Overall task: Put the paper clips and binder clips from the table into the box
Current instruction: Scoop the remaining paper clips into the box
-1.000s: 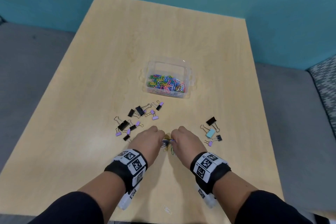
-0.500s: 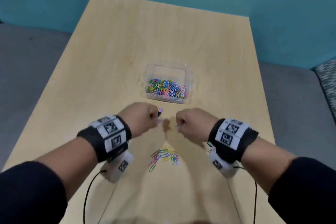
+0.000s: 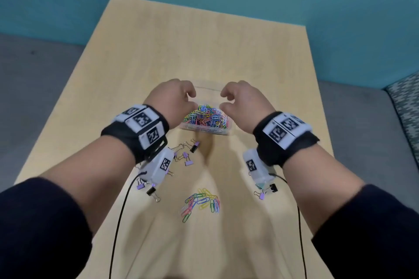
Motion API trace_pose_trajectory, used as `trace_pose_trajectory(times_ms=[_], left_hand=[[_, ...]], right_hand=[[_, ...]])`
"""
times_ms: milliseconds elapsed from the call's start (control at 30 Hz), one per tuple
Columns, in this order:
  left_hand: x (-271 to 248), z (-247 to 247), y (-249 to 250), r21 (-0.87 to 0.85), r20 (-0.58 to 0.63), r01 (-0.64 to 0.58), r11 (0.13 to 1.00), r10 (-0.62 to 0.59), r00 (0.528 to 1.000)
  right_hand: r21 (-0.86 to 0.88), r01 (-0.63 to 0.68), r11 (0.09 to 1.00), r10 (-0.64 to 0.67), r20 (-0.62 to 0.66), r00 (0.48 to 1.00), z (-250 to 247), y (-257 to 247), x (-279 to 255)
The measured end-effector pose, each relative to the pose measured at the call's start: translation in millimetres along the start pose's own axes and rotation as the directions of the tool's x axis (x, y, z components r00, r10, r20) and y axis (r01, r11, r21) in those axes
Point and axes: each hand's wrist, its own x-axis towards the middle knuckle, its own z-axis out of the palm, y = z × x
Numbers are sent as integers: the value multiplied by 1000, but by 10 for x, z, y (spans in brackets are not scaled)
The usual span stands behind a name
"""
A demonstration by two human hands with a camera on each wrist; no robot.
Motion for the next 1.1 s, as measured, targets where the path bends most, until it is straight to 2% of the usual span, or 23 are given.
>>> trace_pose_trajectory(times_ms=[67,133,233,300,367,433,567,800,900,1100], left_hand=[[-245,37,-47,-94,-62,4,996,-9,998],[-556,164,-96,-152,-57,12,988,-21,998],[-1060,529,-208,-99,136,91,991,-77,988],[-1383,788,-290,-7,280,134,991,-127,951],[-1656,981,-345,36,354,162,986,-164,921],[-1832,1103,-357,58,341,137,989,-149,928],[-1916,1238,-320,69,260,70,995,-86,962],[-1741,1291,-217,101,234,4,995,-28,972],[-1706,1293,-193,140,235,-31,990,-3,972],[-1675,1299,-213,231,290,-58,971,-12,957]], right_hand=[[92,-6,996,11,-51,999,51,59,-252],[138,-34,990,35,-7,999,216,131,-556],[76,-113,991,96,196,976,616,254,-1010],[19,-158,987,144,324,935,853,290,-1295],[8,-183,983,168,362,917,1035,281,-1551],[11,-166,986,154,317,936,1170,232,-1733],[24,-146,989,138,216,967,1370,115,-1833],[-24,-51,998,54,134,989,1500,7,-1687],[-54,-18,998,27,158,987,1498,14,-1670],[-146,62,987,-18,284,959,1412,-12,-1652]])
